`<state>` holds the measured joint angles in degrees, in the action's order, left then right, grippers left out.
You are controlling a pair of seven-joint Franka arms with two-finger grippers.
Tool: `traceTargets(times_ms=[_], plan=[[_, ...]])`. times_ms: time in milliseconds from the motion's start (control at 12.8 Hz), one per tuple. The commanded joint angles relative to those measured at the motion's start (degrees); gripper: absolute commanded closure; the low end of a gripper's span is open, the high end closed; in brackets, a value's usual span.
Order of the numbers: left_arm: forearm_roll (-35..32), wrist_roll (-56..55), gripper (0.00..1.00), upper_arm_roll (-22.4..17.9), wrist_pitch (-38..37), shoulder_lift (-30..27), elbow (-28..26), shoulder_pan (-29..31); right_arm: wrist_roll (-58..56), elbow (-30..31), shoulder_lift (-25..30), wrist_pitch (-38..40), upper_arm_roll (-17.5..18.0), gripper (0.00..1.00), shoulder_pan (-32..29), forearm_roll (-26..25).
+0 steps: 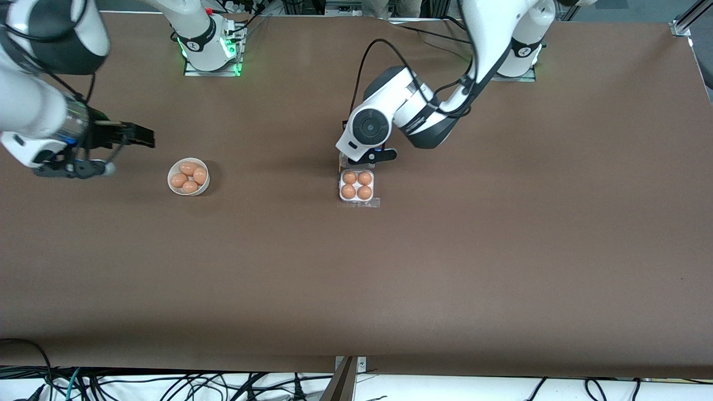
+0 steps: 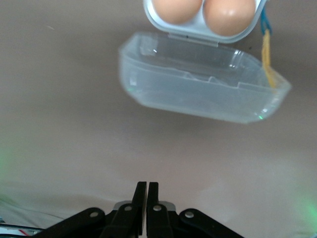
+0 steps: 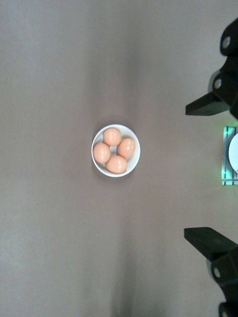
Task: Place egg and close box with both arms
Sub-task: 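Fold the carton lid shut over the eggs with the left gripper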
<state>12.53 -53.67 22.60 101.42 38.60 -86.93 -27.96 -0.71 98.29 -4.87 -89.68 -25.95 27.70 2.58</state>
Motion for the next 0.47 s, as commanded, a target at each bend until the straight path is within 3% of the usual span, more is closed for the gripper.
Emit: traceTargets(times_ms=[0,235,314,392], plan=[[0.4,-1.3,0.93,-0.8,1.5,3.9,3.7,-1.6,-2.5,0.1,0.9,0.6,-1.6,0.00,0.5,0.4],[0.2,-0.4,0.95,-4.6,6.0,4.8,5.4,-1.5,-2.5,-0.4,1.3,2.8,-1.4,0.00,0.0,0.3],[0.2,1.4,0.95,-6.3,6.4,4.9,7.1,-1.5,-2.5,-0.9,1.3,3.7,0.5,0.00,-3.5,0.2],[0.3,3.6,0.95,-8.0,6.4,4.8,8.4,-1.4,-2.5,-1.1,1.4,4.0,6.0,0.00,-8.3,0.2]])
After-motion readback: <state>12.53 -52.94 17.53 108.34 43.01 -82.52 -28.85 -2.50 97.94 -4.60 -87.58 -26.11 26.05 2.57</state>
